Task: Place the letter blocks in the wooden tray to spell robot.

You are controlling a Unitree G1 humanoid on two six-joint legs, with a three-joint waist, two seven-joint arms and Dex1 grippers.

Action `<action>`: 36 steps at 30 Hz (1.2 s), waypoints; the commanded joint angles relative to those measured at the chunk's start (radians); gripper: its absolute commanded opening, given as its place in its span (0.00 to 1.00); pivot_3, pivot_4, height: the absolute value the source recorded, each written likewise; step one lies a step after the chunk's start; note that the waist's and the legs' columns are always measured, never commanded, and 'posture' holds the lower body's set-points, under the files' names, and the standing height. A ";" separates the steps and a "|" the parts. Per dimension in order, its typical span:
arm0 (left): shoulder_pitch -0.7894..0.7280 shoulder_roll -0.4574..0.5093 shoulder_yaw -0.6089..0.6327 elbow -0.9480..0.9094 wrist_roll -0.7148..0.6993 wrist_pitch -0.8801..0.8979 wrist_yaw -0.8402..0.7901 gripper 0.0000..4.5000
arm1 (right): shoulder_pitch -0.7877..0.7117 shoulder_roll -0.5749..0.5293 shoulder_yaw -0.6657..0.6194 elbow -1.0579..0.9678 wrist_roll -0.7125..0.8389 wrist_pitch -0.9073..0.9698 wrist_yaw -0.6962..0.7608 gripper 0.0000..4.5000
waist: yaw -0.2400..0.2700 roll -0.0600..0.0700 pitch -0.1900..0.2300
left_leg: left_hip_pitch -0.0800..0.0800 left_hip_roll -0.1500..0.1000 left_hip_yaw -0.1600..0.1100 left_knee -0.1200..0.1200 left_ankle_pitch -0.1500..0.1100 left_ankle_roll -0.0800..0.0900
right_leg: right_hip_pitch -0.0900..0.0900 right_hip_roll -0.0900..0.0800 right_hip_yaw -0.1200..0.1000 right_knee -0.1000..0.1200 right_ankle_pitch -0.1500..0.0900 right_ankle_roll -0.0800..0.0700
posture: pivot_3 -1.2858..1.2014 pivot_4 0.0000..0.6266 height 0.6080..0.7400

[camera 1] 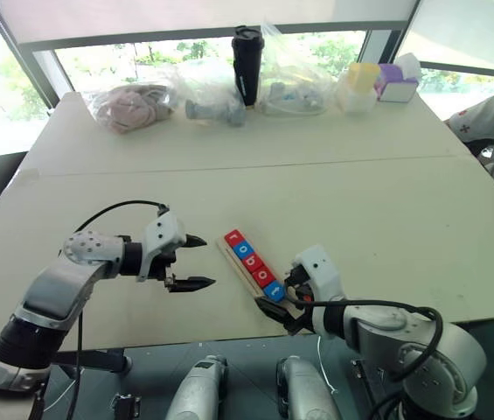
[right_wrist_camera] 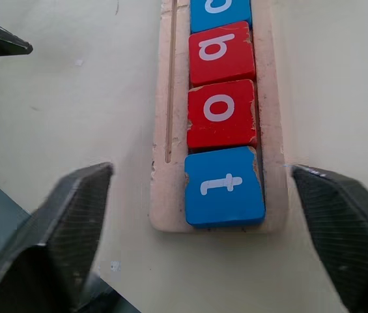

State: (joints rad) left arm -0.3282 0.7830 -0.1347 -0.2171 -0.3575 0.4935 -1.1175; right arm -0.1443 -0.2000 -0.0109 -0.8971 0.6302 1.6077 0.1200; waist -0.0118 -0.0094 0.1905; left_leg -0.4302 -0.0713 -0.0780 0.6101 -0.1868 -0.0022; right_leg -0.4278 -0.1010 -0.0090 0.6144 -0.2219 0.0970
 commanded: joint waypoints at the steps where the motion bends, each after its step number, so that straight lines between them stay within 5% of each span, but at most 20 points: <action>1: -0.008 0.002 0.008 -0.019 0.000 -0.009 -0.002 1.00 | -0.045 -0.012 -0.050 -0.029 0.032 0.003 0.048 0.98 | 0.000 0.000 0.000 | 0.000 0.000 0.000 0.000 0.000 0.000 | 0.000 0.000 0.000 0.000 0.000 0.000 | 0.52 0.24 1.00; 7: -0.009 0.000 0.006 -0.018 0.001 -0.011 -0.002 1.00 | -0.056 -0.207 -0.180 -0.042 0.070 -0.101 0.215 0.98 | 0.004 0.000 0.000 | 0.000 0.000 0.000 0.000 0.001 0.001 | 0.001 0.000 -0.001 -0.001 0.000 0.000 | 0.52 0.24 1.00; 10: -0.011 -0.001 0.005 -0.013 0.002 -0.014 -0.004 1.00 | 0.048 -0.423 -0.154 -0.069 0.076 -0.202 0.342 0.98 | 0.009 0.000 0.000 | -0.001 -0.001 0.000 0.000 0.000 0.002 | 0.001 -0.001 -0.002 -0.002 -0.001 0.001 | 0.52 0.24 1.00; 14: -0.015 -0.003 0.002 -0.013 0.002 -0.014 -0.003 1.00 | 0.167 -0.548 -0.088 -0.029 0.006 -0.398 0.417 0.98 | 0.002 -0.001 0.000 | -0.002 0.000 0.001 0.000 0.000 0.003 | 0.001 -0.002 -0.002 -0.002 -0.001 0.002 | 0.52 0.24 1.00; 36: 0.007 0.058 0.006 -0.062 0.008 0.011 -0.025 1.00 | 0.096 -0.466 0.138 0.180 -0.193 -0.652 0.344 0.98 | 0.004 -0.001 0.000 | -0.002 0.000 0.001 0.002 0.000 0.002 | 0.000 -0.002 -0.002 -0.002 -0.001 0.001 | 0.52 0.24 1.00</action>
State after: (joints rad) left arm -0.3195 0.8281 -0.1436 -0.2516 -0.3469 0.5051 -1.1441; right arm -0.0329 -0.6769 0.1196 -0.7064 0.4451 0.9751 0.4677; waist -0.0077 -0.0102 0.1908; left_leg -0.4325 -0.0715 -0.0776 0.6123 -0.1871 0.0001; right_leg -0.4274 -0.1028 -0.0108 0.6128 -0.2226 0.0981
